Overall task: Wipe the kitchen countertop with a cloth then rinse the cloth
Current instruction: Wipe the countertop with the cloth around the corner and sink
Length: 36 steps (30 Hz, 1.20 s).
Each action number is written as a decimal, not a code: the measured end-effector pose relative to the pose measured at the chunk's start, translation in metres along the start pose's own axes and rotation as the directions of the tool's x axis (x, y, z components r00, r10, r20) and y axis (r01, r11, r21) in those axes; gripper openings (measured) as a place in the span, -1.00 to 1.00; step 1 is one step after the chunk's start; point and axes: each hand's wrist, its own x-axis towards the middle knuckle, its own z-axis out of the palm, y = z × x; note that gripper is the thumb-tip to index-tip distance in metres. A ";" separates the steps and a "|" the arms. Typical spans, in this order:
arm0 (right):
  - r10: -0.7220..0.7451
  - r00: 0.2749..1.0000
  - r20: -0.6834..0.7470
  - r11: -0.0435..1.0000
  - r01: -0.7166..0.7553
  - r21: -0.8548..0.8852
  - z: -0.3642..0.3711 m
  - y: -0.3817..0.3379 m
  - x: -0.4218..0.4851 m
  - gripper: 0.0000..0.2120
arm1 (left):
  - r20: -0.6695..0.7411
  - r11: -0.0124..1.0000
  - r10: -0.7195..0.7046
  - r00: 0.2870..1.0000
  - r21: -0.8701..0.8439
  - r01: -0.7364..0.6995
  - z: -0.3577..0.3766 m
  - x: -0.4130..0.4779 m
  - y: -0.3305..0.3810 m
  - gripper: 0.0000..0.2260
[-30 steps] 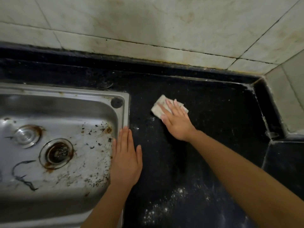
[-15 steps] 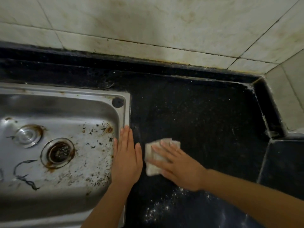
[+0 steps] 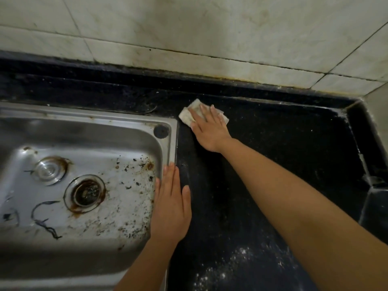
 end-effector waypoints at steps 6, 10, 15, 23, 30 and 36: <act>-0.261 0.965 0.013 0.963 0.261 -0.062 0.018 -0.001 -0.060 -0.49 | 0.007 0.997 -0.005 1.000 -0.071 0.005 -0.002 -0.001 -0.003 -0.37; -0.437 0.888 0.139 0.881 0.454 -0.130 0.043 0.006 -0.147 -0.47 | 0.005 0.990 0.003 1.000 -0.140 -0.003 -0.005 -0.004 -0.004 -0.33; -0.606 0.751 0.263 0.721 0.658 -0.219 0.069 0.025 -0.221 -0.53 | 0.004 0.987 0.005 1.000 -0.161 -0.005 -0.006 -0.004 -0.003 -0.29; -0.381 0.919 0.106 0.902 0.394 -0.178 0.023 0.020 -0.117 -0.49 | 0.006 0.990 0.005 1.000 -0.144 -0.004 -0.004 -0.003 -0.003 -0.32; 0.138 0.990 -0.013 0.990 -0.138 -0.010 0.006 0.046 -0.067 -0.51 | 0.005 0.995 -0.002 1.000 -0.097 0.002 -0.003 -0.004 -0.001 -0.33; 0.318 0.946 -0.065 0.946 -0.312 0.087 0.023 0.093 -0.153 -0.51 | 0.021 0.997 -0.005 1.000 -0.071 0.006 -0.005 -0.004 0.002 -0.42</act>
